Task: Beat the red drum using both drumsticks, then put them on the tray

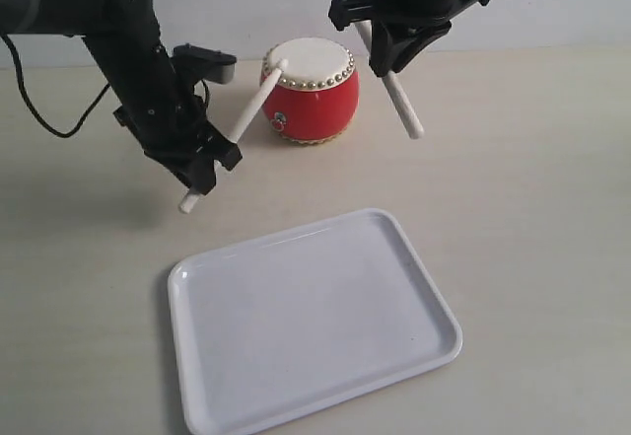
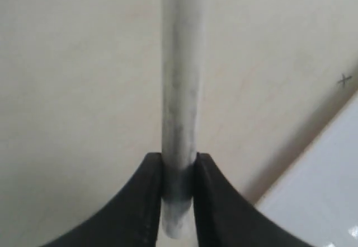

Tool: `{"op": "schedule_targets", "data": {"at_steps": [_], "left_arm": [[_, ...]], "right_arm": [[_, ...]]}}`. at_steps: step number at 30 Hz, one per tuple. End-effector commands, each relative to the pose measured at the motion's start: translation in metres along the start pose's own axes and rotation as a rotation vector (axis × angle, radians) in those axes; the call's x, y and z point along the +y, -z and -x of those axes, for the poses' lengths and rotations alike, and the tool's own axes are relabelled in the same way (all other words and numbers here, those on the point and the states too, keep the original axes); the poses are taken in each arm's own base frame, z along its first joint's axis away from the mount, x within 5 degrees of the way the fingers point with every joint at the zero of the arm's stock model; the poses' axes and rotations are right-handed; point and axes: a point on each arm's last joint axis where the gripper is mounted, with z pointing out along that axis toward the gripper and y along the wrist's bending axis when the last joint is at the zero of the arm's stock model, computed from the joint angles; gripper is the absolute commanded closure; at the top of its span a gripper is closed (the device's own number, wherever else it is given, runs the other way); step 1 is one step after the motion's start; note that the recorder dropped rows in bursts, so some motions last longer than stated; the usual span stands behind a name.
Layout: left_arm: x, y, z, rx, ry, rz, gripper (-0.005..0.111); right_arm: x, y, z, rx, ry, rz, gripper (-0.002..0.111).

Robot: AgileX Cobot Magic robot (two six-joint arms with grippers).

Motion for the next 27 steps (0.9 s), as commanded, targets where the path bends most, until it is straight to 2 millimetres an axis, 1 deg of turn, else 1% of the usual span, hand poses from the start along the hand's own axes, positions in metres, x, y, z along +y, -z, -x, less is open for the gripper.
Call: {"op": "schedule_targets", "data": {"at_steps": [1,4,5,7,8,10,11,12,13,15,18,21,23,25,27], "left_arm": [[0.000,0.016,-0.003,0.006,0.005,-0.007,0.107],[-0.003,0.045,-0.004,-0.054,-0.001,0.008,0.107],[-0.004,0.058,-0.005,-0.083,-0.001,0.015,0.107],[-0.007,0.075,-0.007,-0.120,-0.005,0.024,0.107],[-0.009,0.086,-0.008,-0.143,-0.006,0.029,0.107],[-0.012,0.098,-0.011,-0.166,-0.009,0.034,0.107],[-0.013,0.102,-0.012,-0.173,-0.011,0.036,0.107],[-0.013,0.104,-0.012,-0.174,-0.013,0.039,0.107],[-0.013,0.105,-0.013,-0.175,-0.015,0.044,0.107],[-0.012,0.103,-0.012,-0.171,-0.016,0.043,0.107],[-0.012,0.090,-0.008,-0.162,-0.016,0.031,0.107],[-0.014,0.061,-0.003,-0.104,-0.042,0.012,0.107],[-0.013,0.035,0.000,-0.043,-0.036,-0.016,0.107],[-0.011,0.011,0.002,0.036,-0.028,-0.046,0.107],[-0.010,-0.005,0.003,0.108,-0.021,-0.079,0.107]], "right_arm": [[-0.002,-0.010,0.001,0.018,-0.001,-0.005,0.108],[-0.005,-0.036,0.001,0.072,-0.012,0.004,0.108],[-0.006,-0.050,0.001,0.101,-0.021,0.015,0.108],[-0.008,-0.070,-0.001,0.144,-0.031,0.024,0.108],[-0.011,-0.085,-0.003,0.177,-0.035,0.022,0.108],[-0.014,-0.104,-0.006,0.218,-0.042,0.023,0.108],[-0.014,-0.109,-0.006,0.228,-0.045,0.028,0.108],[-0.014,-0.109,-0.006,0.228,-0.046,0.029,0.108],[-0.013,-0.105,-0.006,0.220,-0.046,0.031,0.108],[-0.011,-0.089,-0.002,0.182,-0.041,0.032,0.108],[-0.005,-0.054,0.002,0.104,-0.016,0.031,0.108],[-0.001,-0.018,0.003,0.028,0.006,0.020,0.108],[0.001,0.001,0.003,-0.010,0.019,0.002,0.108],[0.002,0.012,0.002,-0.033,0.025,-0.006,0.108],[0.002,0.015,0.002,-0.039,0.027,-0.010,0.108]]}}
